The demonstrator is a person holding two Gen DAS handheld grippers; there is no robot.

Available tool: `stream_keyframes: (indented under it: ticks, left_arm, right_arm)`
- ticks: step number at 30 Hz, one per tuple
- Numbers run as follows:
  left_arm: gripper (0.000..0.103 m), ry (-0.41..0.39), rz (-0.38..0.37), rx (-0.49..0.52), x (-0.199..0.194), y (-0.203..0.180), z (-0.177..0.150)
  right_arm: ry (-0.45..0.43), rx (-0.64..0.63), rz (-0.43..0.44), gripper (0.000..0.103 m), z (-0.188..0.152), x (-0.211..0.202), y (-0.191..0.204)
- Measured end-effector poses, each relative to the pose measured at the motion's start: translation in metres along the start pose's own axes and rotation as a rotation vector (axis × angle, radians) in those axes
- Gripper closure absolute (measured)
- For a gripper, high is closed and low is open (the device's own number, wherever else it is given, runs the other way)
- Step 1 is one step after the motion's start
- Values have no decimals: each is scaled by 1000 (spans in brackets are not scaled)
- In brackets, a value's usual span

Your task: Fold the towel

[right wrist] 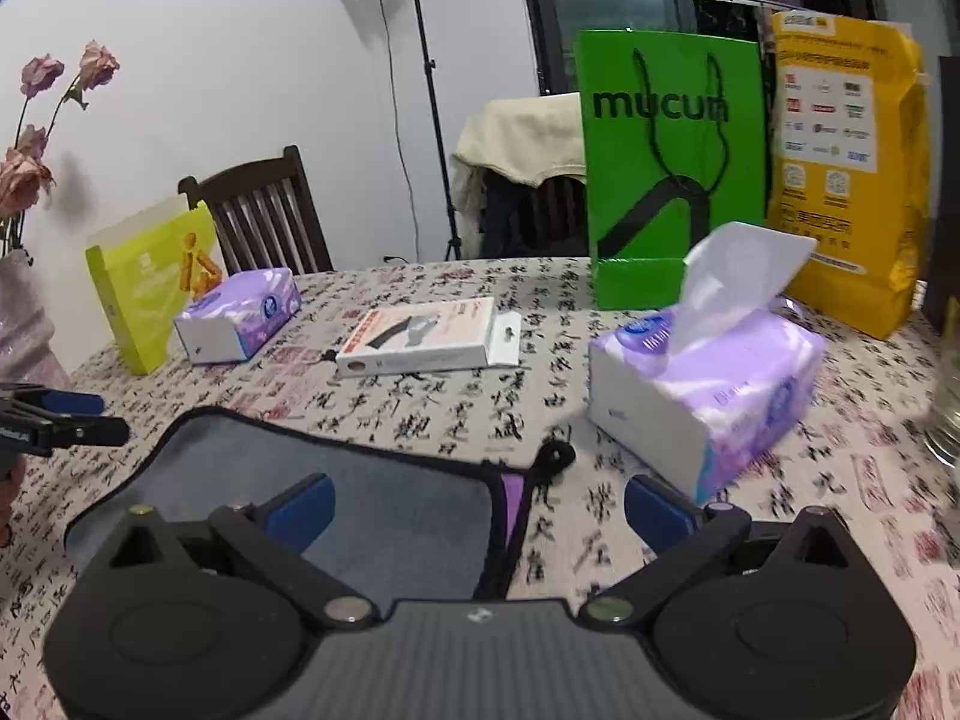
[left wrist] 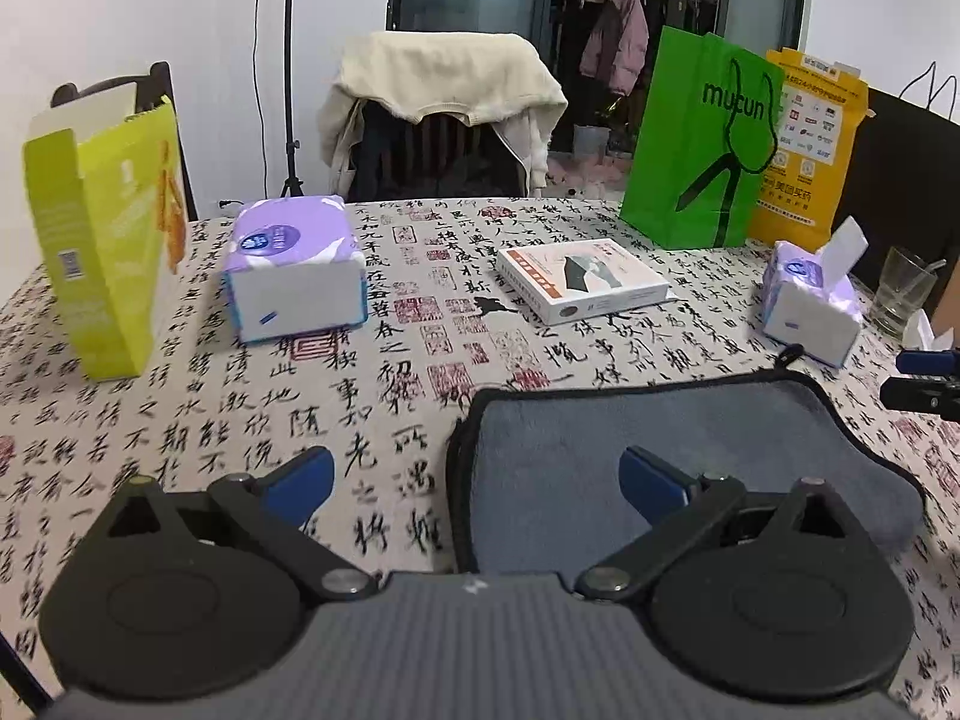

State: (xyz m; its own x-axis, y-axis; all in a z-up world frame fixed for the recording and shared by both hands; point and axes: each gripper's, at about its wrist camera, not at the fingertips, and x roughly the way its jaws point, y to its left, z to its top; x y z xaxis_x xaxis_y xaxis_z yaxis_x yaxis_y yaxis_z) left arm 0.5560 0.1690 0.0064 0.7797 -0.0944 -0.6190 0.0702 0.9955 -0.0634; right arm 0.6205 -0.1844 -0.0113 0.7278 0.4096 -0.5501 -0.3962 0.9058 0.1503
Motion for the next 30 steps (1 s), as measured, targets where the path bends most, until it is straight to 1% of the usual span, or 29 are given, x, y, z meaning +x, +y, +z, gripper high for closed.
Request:
stream_keyframes:
  ticks: [3,7,12,17,19,22,23,26,30]
  left_arm:
    - [0,-16,-1,-26,-19,-3,-7]
    - [0,-33,-8,-44,-43,-9,-22]
    - [0,-43,-2,-60,-72,-14,-36]
    - [0,-69,-7,-74,-104,-19,-51]
    - [0,-87,7,-70,-119,-23,-58]
    - [0,-133,70,-44,-140,-33,-72]
    - [0,-145,79,-29,-147,-36,-77]
    - [0,-161,83,-7,-167,-42,-90]
    - [0,-189,82,-24,-195,-46,-108]
  right_arm:
    - [-8,17,-20,0,-9,-15,4]
    - [-10,7,-27,0,-23,-34,15]
    - [-12,-13,-19,0,-36,-61,30]
    - [-37,-38,-5,0,-46,-95,46]
    - [-44,-44,-1,0,-51,-109,53]
    - [-48,-51,1,0,-60,-128,62]
    - [-46,-52,3,0,-63,-133,65]
    - [-48,-47,12,0,-73,-151,72]
    - [-69,-44,9,0,-86,-179,83]
